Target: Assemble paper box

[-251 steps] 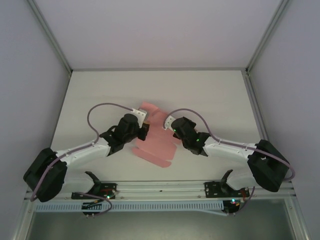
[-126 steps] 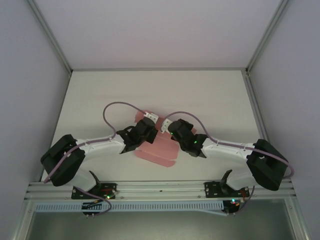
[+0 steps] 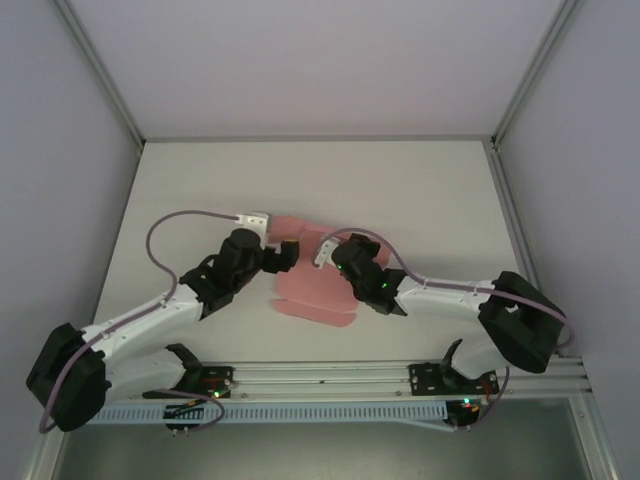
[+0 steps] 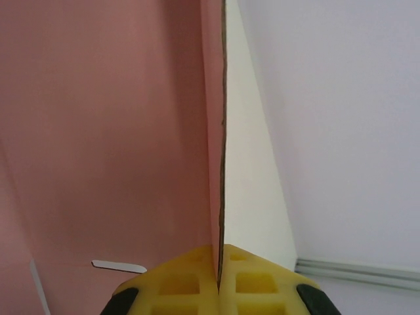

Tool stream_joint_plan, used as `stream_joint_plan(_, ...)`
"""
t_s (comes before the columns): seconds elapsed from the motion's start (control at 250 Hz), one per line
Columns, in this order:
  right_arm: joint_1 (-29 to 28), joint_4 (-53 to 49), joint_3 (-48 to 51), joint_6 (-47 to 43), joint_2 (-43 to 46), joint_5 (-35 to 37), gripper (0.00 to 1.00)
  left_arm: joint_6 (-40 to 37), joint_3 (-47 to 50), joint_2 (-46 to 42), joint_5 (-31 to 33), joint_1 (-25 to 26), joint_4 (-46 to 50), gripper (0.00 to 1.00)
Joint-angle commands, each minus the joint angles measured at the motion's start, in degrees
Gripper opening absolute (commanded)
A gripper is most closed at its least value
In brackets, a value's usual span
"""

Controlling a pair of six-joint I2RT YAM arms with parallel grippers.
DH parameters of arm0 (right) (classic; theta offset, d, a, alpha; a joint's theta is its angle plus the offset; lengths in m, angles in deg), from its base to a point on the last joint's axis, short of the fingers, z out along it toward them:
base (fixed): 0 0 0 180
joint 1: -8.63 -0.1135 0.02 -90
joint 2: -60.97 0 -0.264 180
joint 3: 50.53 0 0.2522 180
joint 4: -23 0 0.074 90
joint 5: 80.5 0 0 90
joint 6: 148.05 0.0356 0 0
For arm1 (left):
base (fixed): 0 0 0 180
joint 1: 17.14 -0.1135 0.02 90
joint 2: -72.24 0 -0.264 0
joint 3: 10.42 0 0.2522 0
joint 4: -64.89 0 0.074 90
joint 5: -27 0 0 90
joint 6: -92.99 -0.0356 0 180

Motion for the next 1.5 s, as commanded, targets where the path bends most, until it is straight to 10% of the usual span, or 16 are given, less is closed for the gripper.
stream_joint_plan(0.0, 0.3, 11.1, 0.8, -10.3, -2.9, 4.2, 0.0, 2.7, -0.1, -1.9, -0.1, -5.4, 5.9, 1.0)
stream_joint_plan(0.419, -2.5, 49.1, 5.2, -31.4, -19.9, 12.2, 0.0, 2.6, -3.5, 8.4, -9.9, -23.3, -0.2, 1.0)
stream_joint_plan(0.966, -3.6, 33.3, 5.3, -17.1, -12.2, 9.6, 0.0, -5.4, -14.5, 32.5, -31.2, -27.0, -6.9, 0.98)
stream_joint_plan(1.493, -3.6, 25.4, 3.7, -13.4, -11.6, 10.5, 0.0, -12.2, -1.3, 21.6, -39.7, -20.7, -14.7, 0.81)
